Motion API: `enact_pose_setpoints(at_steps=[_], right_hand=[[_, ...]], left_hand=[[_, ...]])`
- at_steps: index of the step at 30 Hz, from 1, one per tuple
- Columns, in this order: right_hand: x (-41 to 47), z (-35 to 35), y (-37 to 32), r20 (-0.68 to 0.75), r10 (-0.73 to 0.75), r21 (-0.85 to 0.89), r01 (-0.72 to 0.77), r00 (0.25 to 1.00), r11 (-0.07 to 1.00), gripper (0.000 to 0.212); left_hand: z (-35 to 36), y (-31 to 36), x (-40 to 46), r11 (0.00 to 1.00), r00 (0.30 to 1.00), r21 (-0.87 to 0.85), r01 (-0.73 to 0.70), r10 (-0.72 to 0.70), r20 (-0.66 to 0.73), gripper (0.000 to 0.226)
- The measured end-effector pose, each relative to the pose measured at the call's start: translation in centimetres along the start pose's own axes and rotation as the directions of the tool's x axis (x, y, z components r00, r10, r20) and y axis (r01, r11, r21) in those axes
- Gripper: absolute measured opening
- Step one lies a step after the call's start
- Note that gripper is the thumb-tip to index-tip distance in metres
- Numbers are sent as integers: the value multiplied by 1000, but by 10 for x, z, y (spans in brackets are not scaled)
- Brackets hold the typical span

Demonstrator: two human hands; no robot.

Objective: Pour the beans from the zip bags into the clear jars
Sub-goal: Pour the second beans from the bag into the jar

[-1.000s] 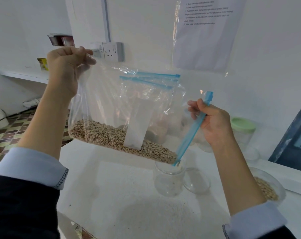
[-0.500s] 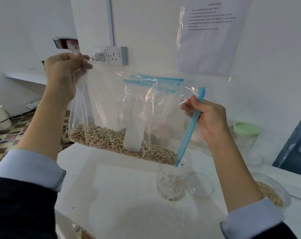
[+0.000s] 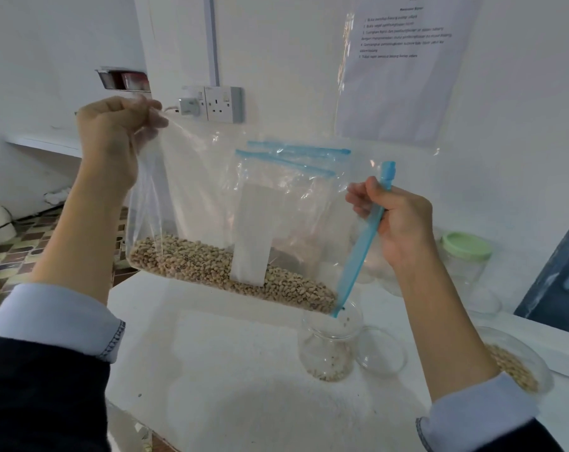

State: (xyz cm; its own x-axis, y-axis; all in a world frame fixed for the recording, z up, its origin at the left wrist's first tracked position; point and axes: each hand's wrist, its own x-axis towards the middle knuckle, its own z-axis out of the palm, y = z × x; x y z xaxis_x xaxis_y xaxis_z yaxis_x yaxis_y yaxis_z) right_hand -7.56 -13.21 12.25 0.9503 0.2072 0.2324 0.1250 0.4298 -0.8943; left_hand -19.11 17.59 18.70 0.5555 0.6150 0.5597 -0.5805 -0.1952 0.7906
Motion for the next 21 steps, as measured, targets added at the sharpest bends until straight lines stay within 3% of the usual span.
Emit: enact_pose_setpoints(at_steps=[21], right_hand=[[3,2,4,6,16,6,-16,1000,1000,13]], left_hand=[[-4,0,3,997,1000,-77,23,-23,-6,46]])
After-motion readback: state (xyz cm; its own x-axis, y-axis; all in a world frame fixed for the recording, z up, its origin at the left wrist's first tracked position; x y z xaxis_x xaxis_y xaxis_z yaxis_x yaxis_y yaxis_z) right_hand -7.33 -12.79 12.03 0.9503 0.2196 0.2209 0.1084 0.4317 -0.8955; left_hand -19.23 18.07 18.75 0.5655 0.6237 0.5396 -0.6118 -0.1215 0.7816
